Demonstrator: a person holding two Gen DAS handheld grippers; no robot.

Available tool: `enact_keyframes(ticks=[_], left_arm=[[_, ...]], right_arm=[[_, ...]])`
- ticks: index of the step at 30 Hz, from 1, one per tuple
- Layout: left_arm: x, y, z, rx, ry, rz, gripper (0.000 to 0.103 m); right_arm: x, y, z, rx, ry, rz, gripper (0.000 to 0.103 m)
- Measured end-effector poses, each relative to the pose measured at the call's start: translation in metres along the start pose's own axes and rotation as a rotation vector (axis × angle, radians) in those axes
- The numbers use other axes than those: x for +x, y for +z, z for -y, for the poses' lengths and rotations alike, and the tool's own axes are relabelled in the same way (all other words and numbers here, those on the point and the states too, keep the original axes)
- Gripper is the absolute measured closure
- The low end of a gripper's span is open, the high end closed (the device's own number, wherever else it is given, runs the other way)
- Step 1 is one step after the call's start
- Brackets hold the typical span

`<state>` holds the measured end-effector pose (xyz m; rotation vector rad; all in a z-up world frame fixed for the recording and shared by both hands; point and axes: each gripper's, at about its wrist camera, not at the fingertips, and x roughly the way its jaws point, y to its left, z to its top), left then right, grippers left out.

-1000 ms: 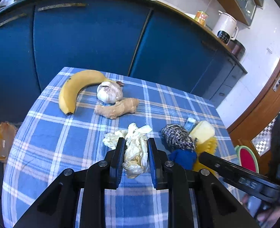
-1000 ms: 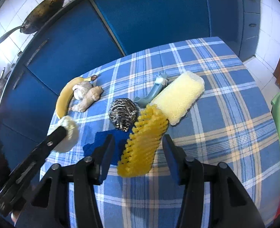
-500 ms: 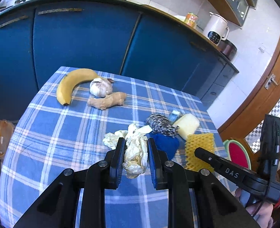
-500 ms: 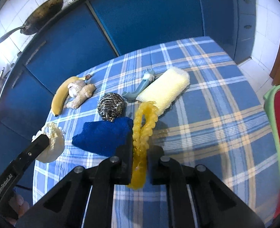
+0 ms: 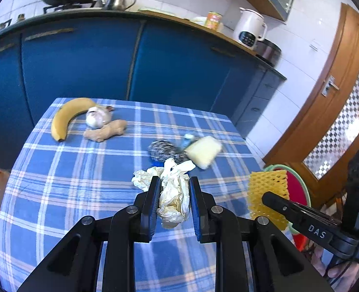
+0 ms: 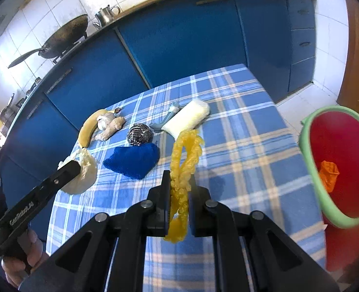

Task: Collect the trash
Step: 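Carry the tissue and yellow strip over the red bucket and release both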

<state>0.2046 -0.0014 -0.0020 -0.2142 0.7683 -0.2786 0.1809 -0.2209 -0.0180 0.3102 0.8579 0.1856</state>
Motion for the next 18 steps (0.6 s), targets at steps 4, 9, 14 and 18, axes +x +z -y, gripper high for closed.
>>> enact_keyframes(ticks=[4, 9, 14, 18], left_arm=[[-0.004, -0.001, 0.022, 0.041, -0.021, -0.011, 0.079], [-0.006, -0.001, 0.059, 0.111, -0.051, -0.016, 0.079], [0.001, -0.002, 0.101, 0.181, -0.098, -0.045, 0.079], [0.009, -0.002, 0.131, 0.224, -0.127, -0.068, 0.079]], right_arm=[[-0.024, -0.005, 0.016, 0.020, -0.008, 0.029, 0.089], [-0.050, -0.008, 0.041, 0.048, -0.046, 0.057, 0.089], [-0.072, -0.009, 0.070, 0.081, -0.088, 0.088, 0.089], [-0.086, -0.009, 0.095, 0.112, -0.121, 0.113, 0.089]])
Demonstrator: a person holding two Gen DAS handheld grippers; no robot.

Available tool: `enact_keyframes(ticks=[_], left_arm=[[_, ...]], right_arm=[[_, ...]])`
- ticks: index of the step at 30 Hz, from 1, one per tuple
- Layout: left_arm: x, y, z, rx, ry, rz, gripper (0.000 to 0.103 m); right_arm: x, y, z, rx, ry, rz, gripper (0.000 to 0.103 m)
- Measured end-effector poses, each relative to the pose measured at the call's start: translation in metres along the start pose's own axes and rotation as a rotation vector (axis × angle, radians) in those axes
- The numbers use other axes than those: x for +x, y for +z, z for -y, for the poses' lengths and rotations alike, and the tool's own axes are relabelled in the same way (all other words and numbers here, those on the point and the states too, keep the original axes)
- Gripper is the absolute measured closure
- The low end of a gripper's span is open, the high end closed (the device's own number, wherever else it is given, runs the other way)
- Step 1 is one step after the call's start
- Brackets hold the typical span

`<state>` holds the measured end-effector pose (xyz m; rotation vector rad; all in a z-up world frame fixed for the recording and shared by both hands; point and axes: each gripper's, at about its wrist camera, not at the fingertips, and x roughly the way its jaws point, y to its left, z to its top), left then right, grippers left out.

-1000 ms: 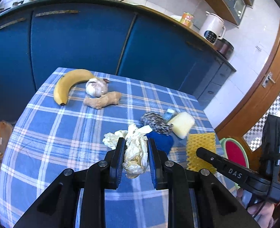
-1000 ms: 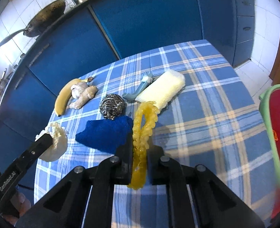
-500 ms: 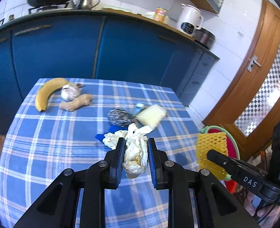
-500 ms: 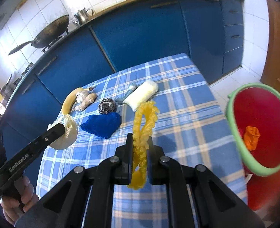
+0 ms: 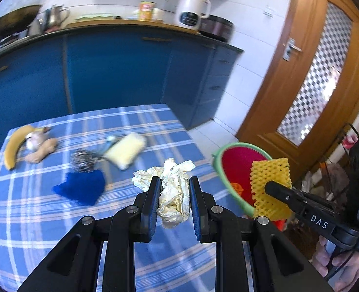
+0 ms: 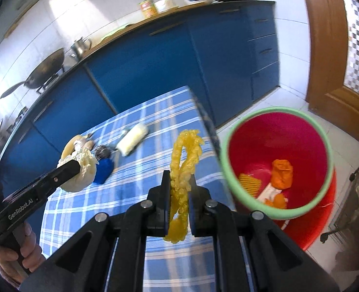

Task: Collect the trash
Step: 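Carry the tissue and yellow strip over the red bucket and release both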

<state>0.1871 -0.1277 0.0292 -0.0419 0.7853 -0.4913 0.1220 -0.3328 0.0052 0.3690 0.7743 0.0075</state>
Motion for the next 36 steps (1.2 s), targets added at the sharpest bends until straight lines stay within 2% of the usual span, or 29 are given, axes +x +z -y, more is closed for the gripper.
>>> enact_keyframes(ticks=[16, 25, 32, 36], left_arm=[[0.082, 0.008, 0.106, 0.152, -0.115, -0.107, 0.079], [0.140, -0.011, 0.141, 0.187, -0.136, -0.194, 0.079], [0.161, -0.016, 0.152, 0.200, -0.154, -0.224, 0.075], [0.166, -0.017, 0.155, 0.181, -0.163, -0.236, 0.068]], right_arm=[[-0.007, 0.009, 0.109, 0.136, -0.117, 0.024, 0.089], [0.011, 0.007, 0.158, 0.204, -0.164, -0.021, 0.088], [0.022, 0.007, 0.178, 0.217, -0.167, -0.038, 0.087], [0.028, 0.006, 0.185, 0.229, -0.168, -0.044, 0.074]])
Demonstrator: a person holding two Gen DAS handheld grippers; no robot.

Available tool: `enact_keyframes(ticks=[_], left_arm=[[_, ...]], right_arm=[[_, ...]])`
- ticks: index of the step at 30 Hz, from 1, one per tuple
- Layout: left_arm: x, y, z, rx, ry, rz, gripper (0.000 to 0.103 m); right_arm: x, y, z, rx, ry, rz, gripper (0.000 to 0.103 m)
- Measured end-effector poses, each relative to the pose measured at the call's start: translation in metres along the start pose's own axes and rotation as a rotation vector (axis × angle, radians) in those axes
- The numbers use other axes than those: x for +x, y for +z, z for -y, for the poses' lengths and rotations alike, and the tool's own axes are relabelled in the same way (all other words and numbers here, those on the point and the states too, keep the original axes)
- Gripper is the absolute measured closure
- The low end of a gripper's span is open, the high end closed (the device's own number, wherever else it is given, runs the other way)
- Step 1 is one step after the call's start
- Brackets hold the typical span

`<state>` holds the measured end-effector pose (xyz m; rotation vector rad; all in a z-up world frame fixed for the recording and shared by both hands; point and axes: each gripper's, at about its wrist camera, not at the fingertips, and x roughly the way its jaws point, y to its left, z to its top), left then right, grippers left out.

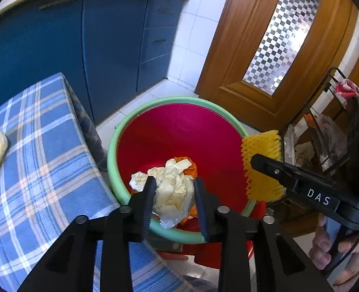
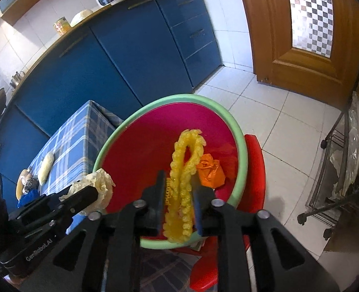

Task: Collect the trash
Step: 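Carry the tissue and yellow strip over the red bucket and release both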

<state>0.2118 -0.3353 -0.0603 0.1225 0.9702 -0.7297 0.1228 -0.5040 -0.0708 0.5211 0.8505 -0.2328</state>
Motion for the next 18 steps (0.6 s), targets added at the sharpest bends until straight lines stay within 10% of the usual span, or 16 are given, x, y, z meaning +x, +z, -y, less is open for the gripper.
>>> enact_keyframes(ticks=[18], left_arm=[[-0.024, -0.002, -0.002, -0.008, 0.004, 0.034, 0.051]], right_arm=[[-0.030, 0.000, 0.002, 0.025, 0.016, 0.045, 0.070]])
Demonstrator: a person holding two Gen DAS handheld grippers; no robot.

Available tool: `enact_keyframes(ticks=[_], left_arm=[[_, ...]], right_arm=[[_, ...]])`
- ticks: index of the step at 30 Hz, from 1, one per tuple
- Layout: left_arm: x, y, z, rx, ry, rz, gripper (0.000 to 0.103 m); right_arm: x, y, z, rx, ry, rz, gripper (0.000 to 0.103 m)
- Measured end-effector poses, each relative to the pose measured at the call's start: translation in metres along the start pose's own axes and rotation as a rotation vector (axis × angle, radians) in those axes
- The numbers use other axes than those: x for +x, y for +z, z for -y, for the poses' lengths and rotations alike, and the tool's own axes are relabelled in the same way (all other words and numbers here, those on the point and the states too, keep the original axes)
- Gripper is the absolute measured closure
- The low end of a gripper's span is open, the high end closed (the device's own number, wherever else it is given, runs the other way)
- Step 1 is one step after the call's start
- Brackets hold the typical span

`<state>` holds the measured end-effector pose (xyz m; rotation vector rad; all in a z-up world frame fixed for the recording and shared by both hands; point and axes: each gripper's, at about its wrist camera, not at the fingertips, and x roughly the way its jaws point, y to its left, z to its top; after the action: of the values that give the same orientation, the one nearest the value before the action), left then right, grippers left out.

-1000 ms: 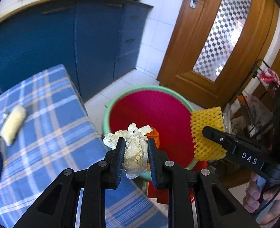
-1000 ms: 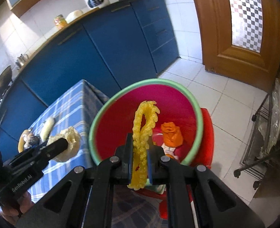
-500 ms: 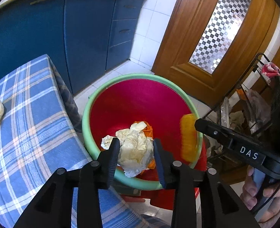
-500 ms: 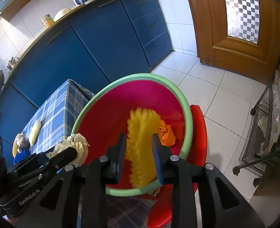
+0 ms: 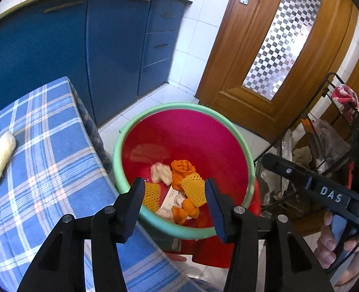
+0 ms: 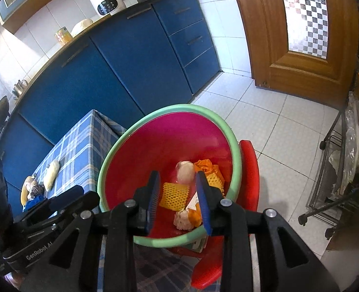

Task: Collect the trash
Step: 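Carry the tissue and yellow strip over the red bucket and release both, then return both open tools over the table toward the blue cloth, then grasp the blue cloth with the left tool and lift it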

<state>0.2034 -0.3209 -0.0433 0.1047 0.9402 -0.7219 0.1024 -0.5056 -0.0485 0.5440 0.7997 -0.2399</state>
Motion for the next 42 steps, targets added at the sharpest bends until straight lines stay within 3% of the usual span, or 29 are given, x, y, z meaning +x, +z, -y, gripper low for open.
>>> enact_keyframes(ticks=[13, 37, 42], left_arm=[[-0.054, -0.015, -0.039, -0.072, 0.099, 0.058, 0.051], [-0.142, -0.059, -0.222, -0.332, 0.453, 0.130, 0.051], [-0.128, -0.065, -0.252, -0.382, 0.444, 0.092, 0.050]], right_arm=[[-0.031, -0.016, -0.025, -0.043, 0.071, -0.004, 0.070], [-0.017, -0.039, -0.131, -0.208, 0.163, -0.077, 0.069], [-0.014, -0.044, -0.149, -0.241, 0.173, -0.086, 0.069]])
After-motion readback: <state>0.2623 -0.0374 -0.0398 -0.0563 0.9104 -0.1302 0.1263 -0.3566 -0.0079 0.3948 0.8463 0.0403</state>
